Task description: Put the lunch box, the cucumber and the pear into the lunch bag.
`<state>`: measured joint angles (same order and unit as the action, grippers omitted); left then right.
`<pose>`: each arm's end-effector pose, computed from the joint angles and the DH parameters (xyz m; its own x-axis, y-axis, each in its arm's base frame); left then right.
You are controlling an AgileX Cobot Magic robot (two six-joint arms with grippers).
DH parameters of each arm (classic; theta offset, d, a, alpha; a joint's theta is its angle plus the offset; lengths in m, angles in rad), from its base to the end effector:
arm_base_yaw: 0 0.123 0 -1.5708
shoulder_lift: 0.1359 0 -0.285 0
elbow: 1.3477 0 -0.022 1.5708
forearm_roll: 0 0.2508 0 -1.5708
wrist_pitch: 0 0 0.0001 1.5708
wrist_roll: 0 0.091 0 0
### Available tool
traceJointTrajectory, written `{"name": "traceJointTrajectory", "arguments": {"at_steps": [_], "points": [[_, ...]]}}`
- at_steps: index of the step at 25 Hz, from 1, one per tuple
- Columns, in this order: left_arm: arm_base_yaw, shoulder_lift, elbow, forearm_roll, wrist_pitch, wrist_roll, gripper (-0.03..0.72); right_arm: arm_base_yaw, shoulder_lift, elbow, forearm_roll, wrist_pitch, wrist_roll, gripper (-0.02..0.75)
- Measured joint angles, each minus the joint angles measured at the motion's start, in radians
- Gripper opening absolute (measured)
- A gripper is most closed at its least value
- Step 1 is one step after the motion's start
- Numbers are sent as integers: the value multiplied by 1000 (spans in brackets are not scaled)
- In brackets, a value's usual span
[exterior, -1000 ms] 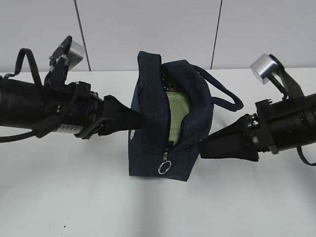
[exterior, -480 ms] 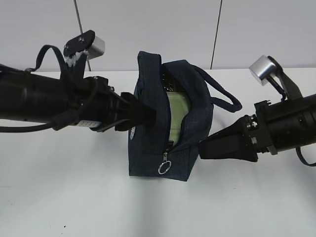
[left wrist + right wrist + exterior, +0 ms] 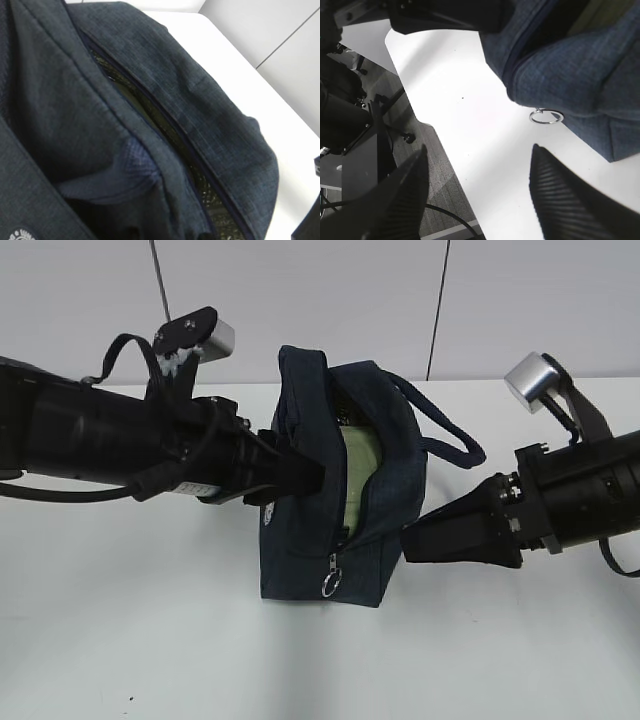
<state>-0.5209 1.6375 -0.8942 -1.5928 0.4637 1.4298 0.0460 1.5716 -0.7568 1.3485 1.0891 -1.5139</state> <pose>0.2698 -0.2018 0.2177 -0.6389 0.1966 -0.7438 0.6587 0.6392 -0.3969 0.2565 0.0906 0.2137 -0.6795 -0.2259 -0.6980 -0.7122 0.4314 0.5537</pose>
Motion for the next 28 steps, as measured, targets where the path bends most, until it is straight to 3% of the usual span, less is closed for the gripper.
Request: {"name": "traceJointTrajectory", "arguments": {"at_steps": [7, 9, 15, 22, 28], "points": [[0, -2, 0, 13, 20, 0, 16, 0, 0, 0, 0, 0, 0, 491], [0, -5, 0, 13, 20, 0, -8, 0, 0, 0, 0, 0, -16, 491], [0, -11, 0, 14, -7, 0, -12, 63, 0, 9, 0, -28, -190, 491], [0, -14, 0, 11, -16, 0, -13, 184, 2, 9, 2, -253, -277, 491], [0, -14, 0, 11, -16, 0, -13, 199, 11, 9, 10, -341, -314, 491]]}}
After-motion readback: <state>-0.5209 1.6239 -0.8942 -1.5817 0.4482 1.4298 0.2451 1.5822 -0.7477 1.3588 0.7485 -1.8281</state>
